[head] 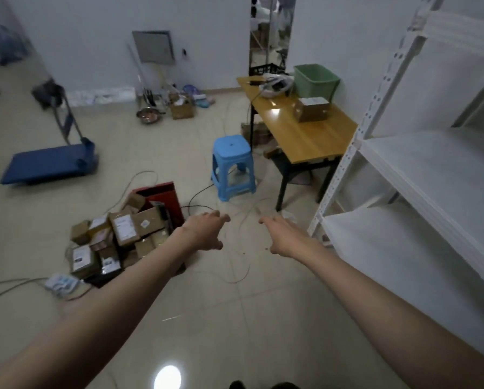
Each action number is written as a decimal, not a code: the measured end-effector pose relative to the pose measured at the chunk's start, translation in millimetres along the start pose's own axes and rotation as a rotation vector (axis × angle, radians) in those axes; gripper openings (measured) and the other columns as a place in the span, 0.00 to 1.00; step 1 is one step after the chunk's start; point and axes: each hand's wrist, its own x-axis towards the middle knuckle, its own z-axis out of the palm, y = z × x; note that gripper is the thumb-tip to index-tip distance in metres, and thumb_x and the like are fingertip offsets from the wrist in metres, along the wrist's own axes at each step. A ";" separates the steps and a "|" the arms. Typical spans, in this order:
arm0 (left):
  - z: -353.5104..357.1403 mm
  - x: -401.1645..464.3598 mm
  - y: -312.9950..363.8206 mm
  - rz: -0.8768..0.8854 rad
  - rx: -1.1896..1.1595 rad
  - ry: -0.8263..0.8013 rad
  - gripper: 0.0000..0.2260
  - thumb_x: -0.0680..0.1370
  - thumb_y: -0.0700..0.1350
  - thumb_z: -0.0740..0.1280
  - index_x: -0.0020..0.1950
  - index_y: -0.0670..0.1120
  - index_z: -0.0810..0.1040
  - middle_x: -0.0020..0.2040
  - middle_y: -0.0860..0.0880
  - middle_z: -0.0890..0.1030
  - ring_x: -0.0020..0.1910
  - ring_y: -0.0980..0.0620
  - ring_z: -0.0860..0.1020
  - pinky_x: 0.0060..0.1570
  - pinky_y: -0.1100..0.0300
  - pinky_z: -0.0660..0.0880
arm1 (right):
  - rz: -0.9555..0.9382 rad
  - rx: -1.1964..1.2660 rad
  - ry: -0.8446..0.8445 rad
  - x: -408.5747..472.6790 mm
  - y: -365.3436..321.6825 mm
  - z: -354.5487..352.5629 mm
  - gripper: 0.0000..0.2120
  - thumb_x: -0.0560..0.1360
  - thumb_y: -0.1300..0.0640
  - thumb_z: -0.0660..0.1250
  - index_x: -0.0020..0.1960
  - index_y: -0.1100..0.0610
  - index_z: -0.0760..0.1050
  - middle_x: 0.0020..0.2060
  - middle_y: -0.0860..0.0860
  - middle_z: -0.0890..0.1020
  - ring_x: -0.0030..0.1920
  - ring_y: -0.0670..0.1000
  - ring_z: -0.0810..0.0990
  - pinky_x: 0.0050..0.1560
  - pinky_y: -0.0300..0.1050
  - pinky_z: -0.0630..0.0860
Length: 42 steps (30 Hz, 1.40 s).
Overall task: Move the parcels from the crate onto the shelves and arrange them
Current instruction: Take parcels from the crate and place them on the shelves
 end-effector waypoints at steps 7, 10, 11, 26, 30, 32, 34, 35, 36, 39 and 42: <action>27.2 -29.2 -124.0 -0.247 -0.113 -0.023 0.31 0.74 0.51 0.70 0.75 0.52 0.63 0.69 0.47 0.71 0.62 0.45 0.75 0.54 0.48 0.77 | -0.225 -0.048 -0.072 95.0 -108.9 -2.0 0.36 0.73 0.66 0.68 0.76 0.48 0.59 0.66 0.54 0.68 0.64 0.57 0.72 0.56 0.54 0.74; 41.3 -29.9 -167.7 -0.333 -0.134 -0.040 0.31 0.74 0.52 0.71 0.75 0.53 0.63 0.69 0.49 0.70 0.63 0.46 0.75 0.52 0.50 0.77 | -0.309 -0.063 -0.121 136.1 -146.1 0.1 0.35 0.73 0.64 0.69 0.76 0.48 0.60 0.66 0.54 0.69 0.63 0.57 0.74 0.57 0.54 0.75; 44.7 -28.6 -181.2 -0.364 -0.141 -0.044 0.31 0.74 0.52 0.71 0.75 0.53 0.63 0.69 0.49 0.70 0.63 0.47 0.75 0.52 0.50 0.77 | -0.335 -0.070 -0.135 150.7 -156.9 0.9 0.35 0.73 0.63 0.69 0.76 0.48 0.60 0.67 0.54 0.69 0.64 0.57 0.74 0.57 0.54 0.75; 69.8 34.8 -342.6 -0.650 -0.369 -0.184 0.30 0.74 0.56 0.69 0.74 0.54 0.63 0.70 0.50 0.71 0.64 0.47 0.74 0.54 0.51 0.75 | -0.482 0.010 -0.318 366.3 -252.2 -7.6 0.31 0.73 0.52 0.72 0.72 0.48 0.63 0.62 0.53 0.73 0.59 0.56 0.77 0.57 0.57 0.77; 86.4 54.3 -367.1 -0.707 -0.531 -0.181 0.31 0.73 0.53 0.71 0.73 0.53 0.64 0.68 0.51 0.72 0.62 0.50 0.75 0.53 0.53 0.77 | -0.453 0.031 -0.385 404.7 -267.1 0.8 0.30 0.73 0.53 0.71 0.72 0.48 0.63 0.63 0.53 0.73 0.61 0.57 0.76 0.59 0.57 0.76; 95.3 64.3 -382.0 -0.735 -0.611 -0.168 0.30 0.73 0.52 0.72 0.73 0.53 0.65 0.68 0.51 0.72 0.63 0.50 0.75 0.55 0.54 0.76 | -0.421 0.063 -0.418 424.5 -276.8 7.3 0.30 0.73 0.54 0.71 0.72 0.48 0.64 0.64 0.53 0.74 0.61 0.56 0.76 0.60 0.57 0.76; 105.5 75.0 -400.4 -0.748 -0.675 -0.168 0.31 0.73 0.52 0.72 0.73 0.53 0.65 0.68 0.50 0.72 0.64 0.50 0.74 0.57 0.54 0.75 | -0.385 0.107 -0.447 445.8 -287.1 14.6 0.30 0.73 0.55 0.72 0.71 0.49 0.65 0.65 0.54 0.74 0.62 0.56 0.76 0.61 0.56 0.76; 111.2 81.0 -410.9 -0.750 -0.710 -0.171 0.31 0.73 0.51 0.72 0.73 0.52 0.65 0.68 0.49 0.72 0.64 0.49 0.74 0.58 0.54 0.75 | -0.364 0.126 -0.464 456.9 -291.8 17.9 0.30 0.73 0.54 0.72 0.72 0.50 0.65 0.65 0.54 0.75 0.61 0.56 0.76 0.61 0.55 0.76; 115.9 87.9 -422.1 -0.748 -0.748 -0.174 0.30 0.73 0.51 0.72 0.73 0.51 0.66 0.67 0.49 0.73 0.63 0.49 0.74 0.58 0.54 0.74 | -0.344 0.144 -0.480 468.7 -296.3 21.4 0.30 0.73 0.54 0.72 0.72 0.51 0.65 0.64 0.55 0.75 0.61 0.55 0.76 0.60 0.52 0.75; 132.9 114.1 -460.5 -0.745 -0.861 -0.176 0.26 0.73 0.49 0.73 0.69 0.49 0.69 0.62 0.48 0.75 0.59 0.49 0.75 0.56 0.56 0.74 | -0.251 0.232 -0.513 508.3 -308.0 33.7 0.30 0.74 0.55 0.72 0.73 0.53 0.65 0.62 0.56 0.76 0.60 0.56 0.77 0.61 0.50 0.74; 154.7 147.0 -503.5 -0.764 -0.947 -0.197 0.30 0.72 0.50 0.74 0.71 0.46 0.68 0.62 0.47 0.76 0.57 0.49 0.76 0.54 0.58 0.74 | -0.116 0.351 -0.518 550.0 -318.9 53.3 0.28 0.75 0.58 0.71 0.73 0.55 0.66 0.58 0.57 0.79 0.54 0.55 0.77 0.58 0.49 0.75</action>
